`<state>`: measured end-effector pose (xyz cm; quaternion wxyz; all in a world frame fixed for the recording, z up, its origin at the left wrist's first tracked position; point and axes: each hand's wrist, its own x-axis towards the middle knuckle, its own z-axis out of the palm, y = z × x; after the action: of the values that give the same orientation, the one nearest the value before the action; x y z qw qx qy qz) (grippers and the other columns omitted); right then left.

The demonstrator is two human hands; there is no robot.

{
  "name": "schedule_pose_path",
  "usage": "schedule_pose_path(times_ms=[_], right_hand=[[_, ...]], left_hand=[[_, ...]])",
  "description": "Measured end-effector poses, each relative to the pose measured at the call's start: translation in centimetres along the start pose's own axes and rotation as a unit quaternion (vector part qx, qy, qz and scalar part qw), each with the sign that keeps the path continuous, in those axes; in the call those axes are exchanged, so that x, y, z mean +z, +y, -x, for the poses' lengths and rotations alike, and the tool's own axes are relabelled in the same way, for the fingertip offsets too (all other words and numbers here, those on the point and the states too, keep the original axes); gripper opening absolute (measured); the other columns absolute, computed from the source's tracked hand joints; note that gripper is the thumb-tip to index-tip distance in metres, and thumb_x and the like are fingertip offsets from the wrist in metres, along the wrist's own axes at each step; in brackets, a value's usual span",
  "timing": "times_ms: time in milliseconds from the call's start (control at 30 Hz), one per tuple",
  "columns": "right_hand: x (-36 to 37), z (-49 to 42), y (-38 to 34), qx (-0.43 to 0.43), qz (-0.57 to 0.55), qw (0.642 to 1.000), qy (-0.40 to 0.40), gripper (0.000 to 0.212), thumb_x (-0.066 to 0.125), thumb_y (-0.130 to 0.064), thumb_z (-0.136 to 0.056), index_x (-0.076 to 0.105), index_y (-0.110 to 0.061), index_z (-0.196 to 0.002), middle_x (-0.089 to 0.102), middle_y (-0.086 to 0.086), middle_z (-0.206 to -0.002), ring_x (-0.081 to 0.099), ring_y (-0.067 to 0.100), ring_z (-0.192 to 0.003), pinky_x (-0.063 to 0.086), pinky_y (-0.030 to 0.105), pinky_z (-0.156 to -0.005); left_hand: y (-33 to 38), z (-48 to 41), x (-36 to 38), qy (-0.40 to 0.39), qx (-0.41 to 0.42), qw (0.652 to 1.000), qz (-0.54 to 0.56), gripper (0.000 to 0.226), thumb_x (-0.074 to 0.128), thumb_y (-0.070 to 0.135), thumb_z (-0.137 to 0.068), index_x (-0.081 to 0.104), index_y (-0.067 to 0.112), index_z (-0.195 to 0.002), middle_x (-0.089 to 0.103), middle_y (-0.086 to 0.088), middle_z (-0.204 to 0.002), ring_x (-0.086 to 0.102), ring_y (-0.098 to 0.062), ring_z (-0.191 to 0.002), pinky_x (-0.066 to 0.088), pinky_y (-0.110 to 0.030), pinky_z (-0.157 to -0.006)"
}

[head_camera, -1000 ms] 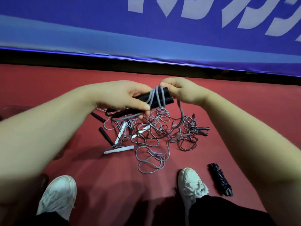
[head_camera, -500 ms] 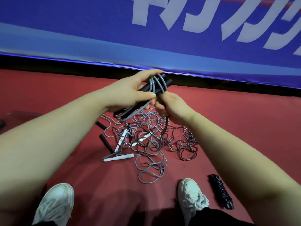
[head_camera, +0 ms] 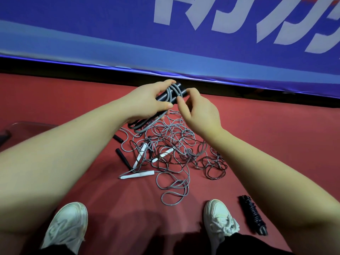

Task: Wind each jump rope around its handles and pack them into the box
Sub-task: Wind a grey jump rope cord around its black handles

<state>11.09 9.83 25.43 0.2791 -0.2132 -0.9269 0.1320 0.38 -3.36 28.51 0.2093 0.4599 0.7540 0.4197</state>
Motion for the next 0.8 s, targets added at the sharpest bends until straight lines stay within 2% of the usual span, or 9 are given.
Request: schedule_pose_path(times_ms=[100,200,300,400,467,533,667,733,800], right_hand=[[-0.1,-0.4,-0.2,0.016,0.038,0.999,0.003,0.020,0.037,-0.036,-0.098,0.045,-0.017,-0.096,0.045,-0.007,-0.063,0.044,0.024,-0.065,0.025,0.031,-0.056],[-0.1,-0.7,-0.2,0.021,0.005,1.000,0.005,0.022,0.036,-0.036,-0.099,0.047,-0.016,-0.099,0.049,-0.006,-0.068,0.045,0.024,-0.066,0.026,0.032,-0.056],[0.1,-0.8,0.1,0.017,-0.099,0.995,-0.026,0.029,0.039,-0.037,-0.099,0.055,-0.013,-0.101,0.049,-0.007,-0.065,0.048,0.019,-0.066,0.032,0.033,-0.057],[0.6,-0.9,0.9,0.026,-0.174,0.980,-0.089,0.020,0.045,-0.030,-0.099,0.058,-0.017,-0.091,0.051,-0.009,-0.063,0.047,0.003,-0.057,0.037,0.025,-0.059],[0.9,-1.0,1.1,0.047,-0.238,0.963,-0.117,0.019,0.044,-0.024,-0.099,0.059,-0.019,-0.090,0.052,-0.008,-0.062,0.045,-0.001,-0.049,0.035,0.017,-0.053],[0.9,-0.9,1.2,0.069,-0.289,0.946,-0.129,0.022,0.040,-0.018,-0.101,0.059,-0.016,-0.089,0.056,-0.005,-0.067,0.048,0.001,-0.053,0.040,0.013,-0.052],[0.9,-0.8,0.4,0.077,-0.273,0.950,-0.134,0.023,0.034,-0.013,-0.102,0.054,-0.010,-0.090,0.059,-0.005,-0.073,0.055,0.007,-0.067,0.048,0.017,-0.060],[0.9,-1.0,0.2,0.064,-0.236,0.962,-0.124,0.023,0.035,-0.012,-0.101,0.056,-0.011,-0.092,0.058,-0.002,-0.080,0.054,0.013,-0.073,0.047,0.023,-0.066],[1.1,-1.3,0.6,0.026,-0.159,0.980,-0.114,0.023,0.036,-0.010,-0.100,0.059,-0.010,-0.097,0.055,0.004,-0.093,0.050,0.017,-0.079,0.040,0.027,-0.069]], left_hand=[[-0.2,-0.4,0.3,-0.009,0.006,1.000,0.015,0.063,0.059,0.013,-0.092,0.033,0.036,-0.145,0.065,0.005,-0.088,0.067,-0.016,-0.072,0.054,-0.031,-0.075],[-0.5,-0.8,0.3,-0.003,-0.004,0.998,0.065,0.063,0.058,0.010,-0.092,0.033,0.033,-0.146,0.065,0.002,-0.085,0.066,-0.015,-0.066,0.052,-0.030,-0.067],[-0.4,-0.7,0.3,0.011,-0.015,0.992,0.126,0.061,0.055,0.004,-0.093,0.035,0.027,-0.145,0.065,-0.002,-0.076,0.062,-0.011,-0.056,0.053,-0.025,-0.061],[-0.2,-0.7,0.0,0.031,-0.020,0.984,0.174,0.058,0.053,0.001,-0.094,0.036,0.028,-0.142,0.065,-0.004,-0.074,0.062,-0.010,-0.053,0.053,-0.023,-0.060],[-0.3,-0.7,-0.2,0.032,-0.018,0.982,0.183,0.055,0.052,0.000,-0.094,0.039,0.031,-0.137,0.066,-0.005,-0.078,0.061,-0.010,-0.053,0.053,-0.021,-0.057],[-0.6,-0.7,-0.3,0.024,-0.018,0.983,0.183,0.053,0.052,-0.002,-0.093,0.043,0.028,-0.135,0.068,-0.004,-0.087,0.062,-0.011,-0.056,0.053,-0.021,-0.057],[-1.0,-0.5,-0.5,0.019,-0.016,0.985,0.168,0.057,0.054,-0.002,-0.092,0.042,0.024,-0.142,0.064,0.001,-0.108,0.066,-0.013,-0.060,0.055,-0.024,-0.060],[-0.8,-0.4,-0.7,0.017,-0.012,0.982,0.186,0.056,0.053,-0.002,-0.092,0.043,0.024,-0.140,0.066,0.007,-0.102,0.067,-0.012,-0.060,0.055,-0.027,-0.061],[-0.5,-0.5,-0.9,0.017,-0.012,0.977,0.215,0.055,0.052,-0.002,-0.092,0.042,0.023,-0.140,0.068,0.011,-0.086,0.066,-0.013,-0.058,0.054,-0.029,-0.060]])
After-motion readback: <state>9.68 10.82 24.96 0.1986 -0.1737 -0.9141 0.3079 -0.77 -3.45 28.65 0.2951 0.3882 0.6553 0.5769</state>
